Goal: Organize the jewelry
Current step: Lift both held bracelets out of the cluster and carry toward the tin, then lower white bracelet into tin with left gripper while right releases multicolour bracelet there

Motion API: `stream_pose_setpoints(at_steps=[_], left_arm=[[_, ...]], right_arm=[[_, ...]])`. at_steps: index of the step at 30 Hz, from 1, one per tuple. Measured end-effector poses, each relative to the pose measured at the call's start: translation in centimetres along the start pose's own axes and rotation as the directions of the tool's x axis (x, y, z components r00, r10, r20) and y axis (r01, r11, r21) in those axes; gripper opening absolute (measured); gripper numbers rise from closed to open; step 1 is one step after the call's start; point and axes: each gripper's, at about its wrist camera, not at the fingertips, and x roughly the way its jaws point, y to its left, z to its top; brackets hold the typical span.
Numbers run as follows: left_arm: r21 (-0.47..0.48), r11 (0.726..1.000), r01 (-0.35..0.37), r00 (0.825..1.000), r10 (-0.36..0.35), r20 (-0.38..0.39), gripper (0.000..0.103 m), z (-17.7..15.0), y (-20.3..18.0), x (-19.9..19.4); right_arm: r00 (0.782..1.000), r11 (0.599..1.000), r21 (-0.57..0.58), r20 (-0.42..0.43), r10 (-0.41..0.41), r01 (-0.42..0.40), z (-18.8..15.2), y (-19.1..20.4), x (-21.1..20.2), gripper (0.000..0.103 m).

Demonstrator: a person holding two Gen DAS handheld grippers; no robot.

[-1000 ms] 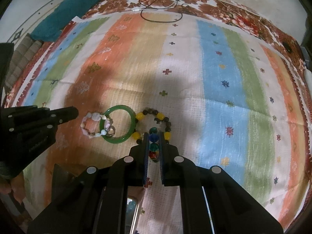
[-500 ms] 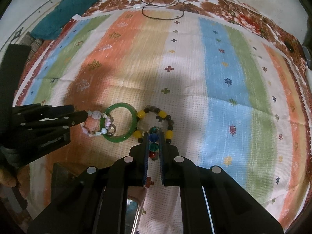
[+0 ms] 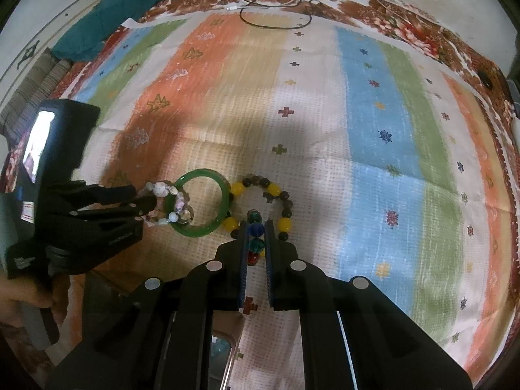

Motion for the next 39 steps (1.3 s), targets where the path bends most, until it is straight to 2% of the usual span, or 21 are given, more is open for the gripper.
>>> stream_pose_setpoints(at_steps=[2, 4, 9, 15, 24, 39], left_arm=[[0.006, 1.000, -0.017, 1.000, 0.017, 0.003, 0.014, 0.0, 0.0, 0.2], [0.003, 1.000, -0.019, 1.000, 0.019, 0.004, 0.008, 0.2, 0.1, 0.2], [0.002, 1.000, -0.005, 1.000, 0.005, 0.018, 0.008, 0.0, 0.4, -0.6], [0.015, 0.999, 0.049, 0.995, -0.050, 0.090, 0.008, -1.1, 0.3, -4.5], [0.039, 0.996, 0.078, 0.973, -0.085, 0.216, 0.008, -1.9, -1.1, -10.3], [0.066, 0.992, 0.107, 0.933, -0.123, 0.338, 0.008, -5.2, -1.9, -16.0]], right_arm=[[1.000, 1.000, -0.002, 0.000, 0.000, 0.000, 0.0, 0.0, 0.0, 0.010], [1.000, 1.000, -0.002, -0.001, -0.001, 0.001, 0.0, 0.1, 0.0, 0.010], [1.000, 1.000, 0.000, 0.001, -0.004, 0.004, -0.1, 0.0, 0.0, 0.010], [1.000, 1.000, 0.007, 0.016, 0.002, -0.002, -0.5, 0.0, -0.8, 0.010], [0.999, 1.000, -0.012, 0.030, -0.019, 0.019, -1.5, 0.6, -1.8, 0.010], [0.989, 0.998, -0.008, 0.139, -0.057, 0.059, -2.8, 1.2, -6.3, 0.010]])
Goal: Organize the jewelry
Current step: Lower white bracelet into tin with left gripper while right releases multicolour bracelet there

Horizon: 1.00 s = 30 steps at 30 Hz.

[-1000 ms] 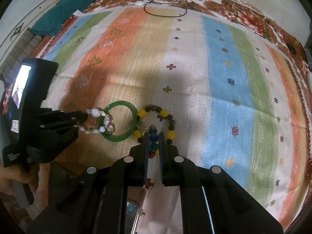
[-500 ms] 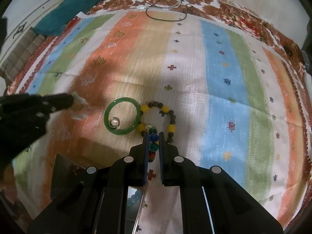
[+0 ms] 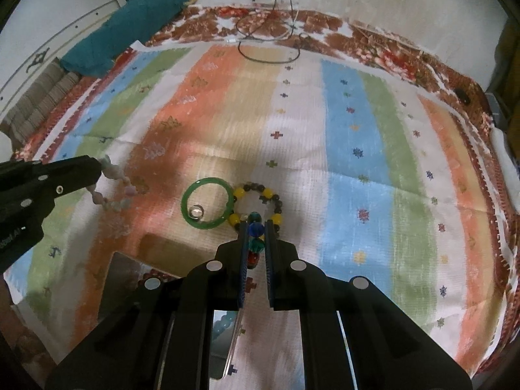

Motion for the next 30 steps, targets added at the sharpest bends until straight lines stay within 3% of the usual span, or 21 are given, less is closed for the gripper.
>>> stream_pose_setpoints(at_steps=[9, 23, 27, 30], left_arm=[[0.022, 1.000, 0.001, 0.999, -0.002, 0.049, 0.008, -1.7, -1.0, -2.7], [0.029, 0.998, 0.050, 0.994, -0.053, 0.097, 0.008, -4.4, -2.0, -5.7], [0.038, 0.998, 0.045, 0.994, -0.049, 0.102, 0.008, -5.1, -2.1, -6.1], [0.066, 0.998, 0.004, 0.994, -0.011, 0.106, 0.008, -5.8, -2.5, -6.3]], right_arm=[[0.997, 1.000, -0.004, 0.077, 0.007, -0.007, -1.2, 0.6, -3.3, 0.010], [0.991, 0.999, -0.008, 0.120, 0.053, -0.053, -3.7, 1.4, -6.0, 0.010], [0.992, 0.998, -0.012, 0.114, 0.059, -0.058, -4.3, 1.5, -6.1, 0.010], [0.991, 0.998, -0.006, 0.120, 0.063, -0.062, -4.8, 1.6, -6.4, 0.010]])
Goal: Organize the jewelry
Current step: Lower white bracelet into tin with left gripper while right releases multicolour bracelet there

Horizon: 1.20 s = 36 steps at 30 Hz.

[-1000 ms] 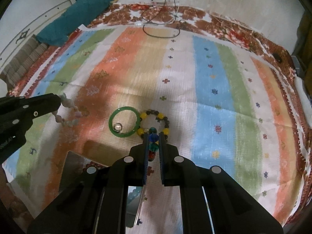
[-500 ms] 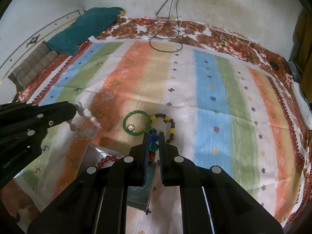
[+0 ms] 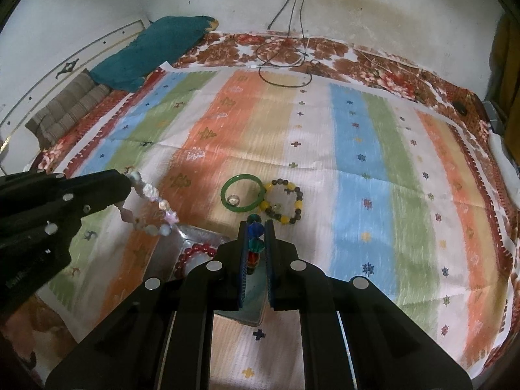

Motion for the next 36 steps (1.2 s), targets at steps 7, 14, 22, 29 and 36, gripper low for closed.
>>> stream_pose_setpoints(at_steps=[7, 14, 22, 29, 36], left_arm=[[-0.005, 1.000, 0.016, 1.000, -0.016, 0.002, 0.008, -1.1, -0.1, -0.8], [-0.007, 1.000, 0.022, 1.000, -0.022, 0.007, 0.008, -1.8, -0.2, -1.2], [0.003, 1.000, 0.022, 1.000, -0.022, -0.022, 0.009, -2.3, -0.5, -1.1], [-0.016, 1.000, -0.025, 0.999, 0.024, -0.029, 0.027, -2.2, 0.2, -0.9], [-0.046, 0.998, -0.052, 0.998, 0.051, -0.029, 0.039, -1.7, 1.2, -0.3]], right_arm=[[1.000, 1.000, -0.001, 0.006, -0.003, 0.003, -1.1, 0.3, -0.6, 0.010], [1.000, 1.000, -0.002, 0.004, 0.022, -0.022, -2.1, 0.8, -1.1, 0.010], [0.999, 0.999, 0.014, -0.029, 0.029, -0.029, -2.4, 0.7, -0.5, 0.011], [0.999, 0.999, 0.039, -0.035, -0.023, 0.024, -2.2, -0.4, -0.2, 0.029], [0.997, 0.998, 0.048, -0.052, -0.049, 0.051, -1.8, -1.4, 0.3, 0.036]])
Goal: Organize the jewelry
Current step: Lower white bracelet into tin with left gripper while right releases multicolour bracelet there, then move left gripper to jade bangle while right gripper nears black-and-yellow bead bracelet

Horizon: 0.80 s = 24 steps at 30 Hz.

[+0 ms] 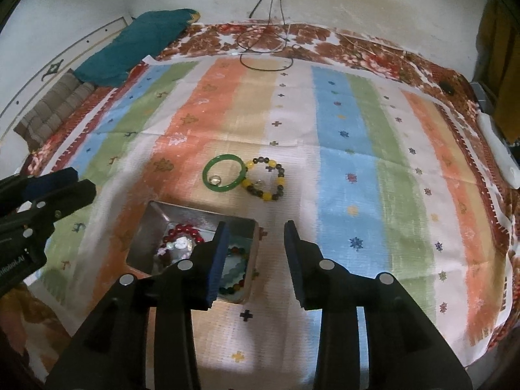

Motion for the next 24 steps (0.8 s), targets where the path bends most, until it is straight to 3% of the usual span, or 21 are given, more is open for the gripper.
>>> stream_pose_setpoints(at_steps=[24], left_arm=[[-0.062, 0.998, 0.027, 0.999, -0.029, -0.027, 0.082, 3.7, 2.2, 4.8]], right_arm=[[0.996, 0.998, 0.047, -0.080, -0.033, 0.037, 3.7, -3.6, 4.5, 0.071]])
